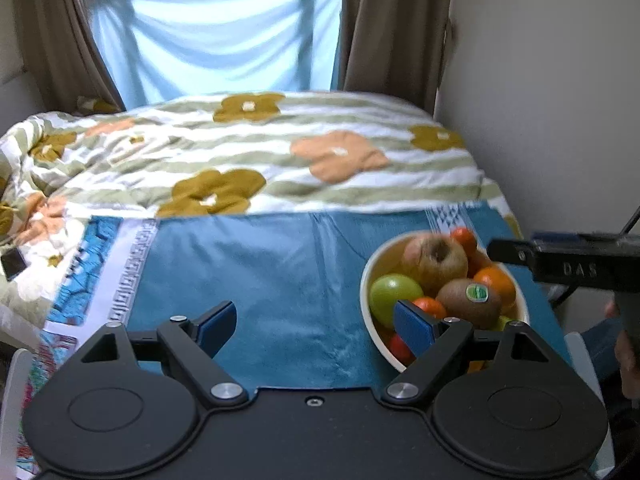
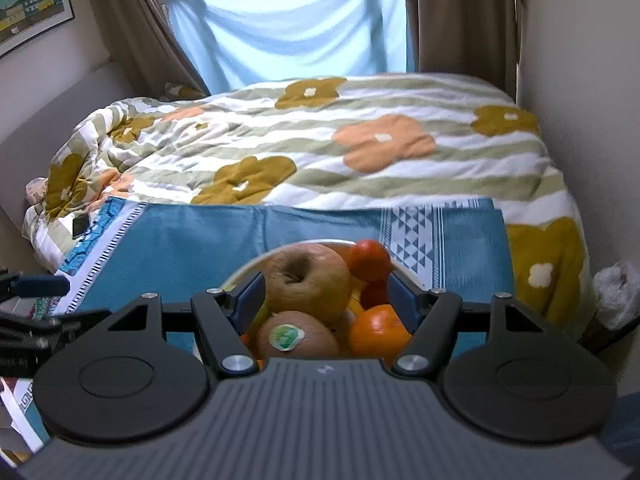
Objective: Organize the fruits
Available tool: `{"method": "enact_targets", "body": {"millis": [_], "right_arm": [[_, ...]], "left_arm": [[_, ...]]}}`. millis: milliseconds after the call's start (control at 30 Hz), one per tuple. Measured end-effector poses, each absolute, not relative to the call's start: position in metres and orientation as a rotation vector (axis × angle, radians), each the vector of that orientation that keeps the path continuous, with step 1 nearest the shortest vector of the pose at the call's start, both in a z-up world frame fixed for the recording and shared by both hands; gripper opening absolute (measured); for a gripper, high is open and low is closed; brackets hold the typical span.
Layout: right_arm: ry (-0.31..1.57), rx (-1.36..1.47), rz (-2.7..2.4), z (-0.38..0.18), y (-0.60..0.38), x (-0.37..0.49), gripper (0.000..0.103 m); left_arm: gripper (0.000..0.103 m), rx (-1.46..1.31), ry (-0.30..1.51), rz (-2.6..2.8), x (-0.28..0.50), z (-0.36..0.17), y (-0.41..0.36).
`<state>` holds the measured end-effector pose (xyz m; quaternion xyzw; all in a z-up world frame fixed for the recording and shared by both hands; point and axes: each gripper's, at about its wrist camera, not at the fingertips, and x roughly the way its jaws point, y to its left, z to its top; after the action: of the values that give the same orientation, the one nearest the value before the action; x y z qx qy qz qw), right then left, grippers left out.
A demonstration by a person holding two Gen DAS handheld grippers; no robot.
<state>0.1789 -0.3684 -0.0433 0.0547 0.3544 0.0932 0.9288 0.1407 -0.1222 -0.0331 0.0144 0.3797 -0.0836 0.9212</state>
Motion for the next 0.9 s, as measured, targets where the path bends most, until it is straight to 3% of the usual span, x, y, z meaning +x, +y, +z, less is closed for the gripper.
{"method": "enact_targets", "body": {"millis": [200, 300, 400, 467, 567, 900], "right_arm": [[0.675, 0.131, 0.151, 0.000, -0.337, 0.136, 0.083], [0.653, 0.143, 0.107, 0.020, -0.321, 0.111, 0.090], [0.644, 0.142, 0.070, 0.037, -0.307, 0.086, 0.092], [0.636, 0.143, 0.044, 0.046, -0.298, 0.068, 0.103], [0.613, 0.127, 0.009, 0.057, -0.283, 0.041, 0.103], [0.644, 0.056, -0.035, 0.051, -0.235, -0.014, 0.103]], "left_arm": [[0.089, 0.002, 0.683, -0.170, 0.110, 0.007, -0.082], [0.089, -0.001, 0.654, -0.163, 0.093, 0.022, -0.060], [0.092, -0.001, 0.627, -0.146, 0.074, 0.033, -0.040], [0.093, 0.010, 0.610, -0.137, 0.062, 0.038, -0.030], [0.103, 0.035, 0.587, -0.122, 0.046, 0.042, -0.019], [0.103, 0.045, 0.556, -0.122, 0.002, 0.041, 0.009]]}}
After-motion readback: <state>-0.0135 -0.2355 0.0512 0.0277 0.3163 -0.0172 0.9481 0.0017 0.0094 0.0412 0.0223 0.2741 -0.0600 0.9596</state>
